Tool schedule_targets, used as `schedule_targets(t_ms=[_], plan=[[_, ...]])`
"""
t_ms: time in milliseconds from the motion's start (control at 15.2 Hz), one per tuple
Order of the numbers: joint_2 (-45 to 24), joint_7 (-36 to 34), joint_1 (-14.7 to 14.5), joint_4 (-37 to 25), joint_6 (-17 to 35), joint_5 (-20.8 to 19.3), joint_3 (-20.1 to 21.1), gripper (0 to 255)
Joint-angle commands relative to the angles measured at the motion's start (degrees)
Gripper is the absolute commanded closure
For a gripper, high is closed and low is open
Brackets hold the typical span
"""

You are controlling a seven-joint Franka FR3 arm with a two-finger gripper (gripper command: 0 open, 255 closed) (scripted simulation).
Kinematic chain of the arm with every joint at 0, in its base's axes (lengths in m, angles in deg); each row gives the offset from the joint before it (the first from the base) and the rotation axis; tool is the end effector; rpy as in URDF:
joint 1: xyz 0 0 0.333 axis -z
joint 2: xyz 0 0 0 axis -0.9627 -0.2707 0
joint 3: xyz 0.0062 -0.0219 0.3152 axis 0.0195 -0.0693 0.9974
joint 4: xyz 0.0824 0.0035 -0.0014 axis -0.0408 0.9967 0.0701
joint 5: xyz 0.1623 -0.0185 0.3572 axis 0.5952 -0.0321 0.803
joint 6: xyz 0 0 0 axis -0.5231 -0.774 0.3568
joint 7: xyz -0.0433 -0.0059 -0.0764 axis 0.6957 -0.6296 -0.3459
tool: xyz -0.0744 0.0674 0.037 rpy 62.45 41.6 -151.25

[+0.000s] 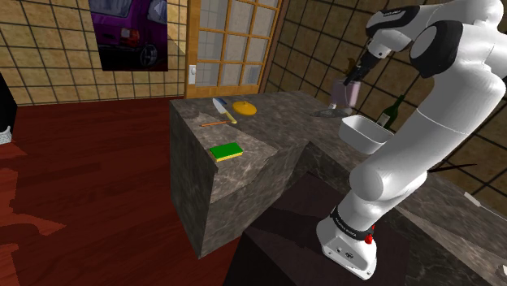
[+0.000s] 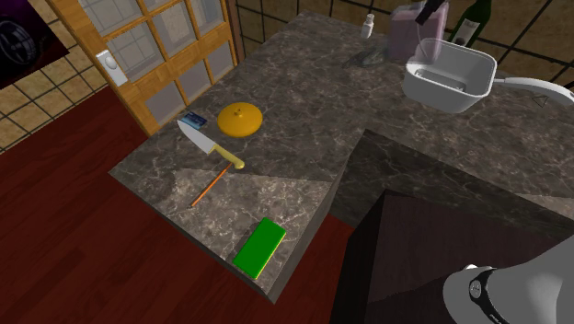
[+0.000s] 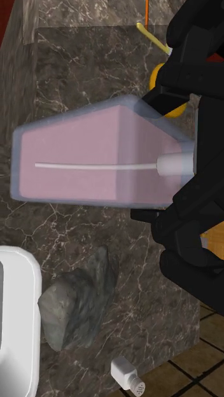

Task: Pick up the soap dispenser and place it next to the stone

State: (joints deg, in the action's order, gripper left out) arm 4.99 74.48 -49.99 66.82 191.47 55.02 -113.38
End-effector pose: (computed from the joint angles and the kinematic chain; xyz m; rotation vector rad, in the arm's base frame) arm 0.2891 -0.4973 0.5632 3.0813 -0.3340 0.3955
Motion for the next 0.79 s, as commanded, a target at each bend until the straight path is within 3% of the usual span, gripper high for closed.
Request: schedule_targets(t_ms=[0,726], plan=[[0.08,0.24,-0.04,1.61,1.60,0.06,0.04,255],[-1.10,2.47,-0.03,8.88,9.57,1.71,0.01,255]])
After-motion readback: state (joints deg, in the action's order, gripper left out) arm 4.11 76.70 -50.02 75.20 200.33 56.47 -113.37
